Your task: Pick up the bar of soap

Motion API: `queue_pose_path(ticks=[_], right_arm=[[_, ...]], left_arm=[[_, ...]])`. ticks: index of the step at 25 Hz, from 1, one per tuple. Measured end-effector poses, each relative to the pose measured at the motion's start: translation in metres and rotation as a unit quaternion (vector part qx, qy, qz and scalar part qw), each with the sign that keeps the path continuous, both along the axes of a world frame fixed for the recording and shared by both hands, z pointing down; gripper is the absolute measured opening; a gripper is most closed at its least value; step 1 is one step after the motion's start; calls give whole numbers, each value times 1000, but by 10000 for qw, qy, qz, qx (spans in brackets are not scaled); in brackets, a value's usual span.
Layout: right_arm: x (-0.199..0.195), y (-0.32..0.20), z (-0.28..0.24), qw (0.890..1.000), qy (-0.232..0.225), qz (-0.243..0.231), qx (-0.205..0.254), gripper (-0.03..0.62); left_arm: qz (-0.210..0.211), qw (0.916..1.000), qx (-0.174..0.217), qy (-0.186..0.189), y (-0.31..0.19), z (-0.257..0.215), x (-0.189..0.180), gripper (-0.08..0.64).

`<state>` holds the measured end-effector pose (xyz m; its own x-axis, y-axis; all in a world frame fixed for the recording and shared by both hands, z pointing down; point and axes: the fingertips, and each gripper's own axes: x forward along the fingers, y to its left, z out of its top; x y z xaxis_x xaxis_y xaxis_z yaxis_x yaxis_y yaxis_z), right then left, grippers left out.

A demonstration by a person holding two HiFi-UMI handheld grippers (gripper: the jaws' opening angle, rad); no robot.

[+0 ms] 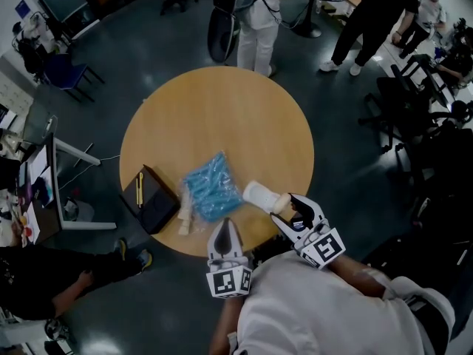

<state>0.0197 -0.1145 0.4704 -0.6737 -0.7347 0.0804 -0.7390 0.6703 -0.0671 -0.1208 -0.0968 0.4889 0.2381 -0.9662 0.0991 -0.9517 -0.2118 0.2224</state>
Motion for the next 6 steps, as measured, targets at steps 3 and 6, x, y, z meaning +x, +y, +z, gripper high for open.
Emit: queue_pose_path(ticks=[3,6], right_arm=[[1,0,1,10000,0,-14,-3,259],[-1,0,0,10000,13,-41,-10,259]], left_arm=[[-5,10000,-4,2,0,0,1,6],[-7,10000,0,14,-1,-1,1,6]])
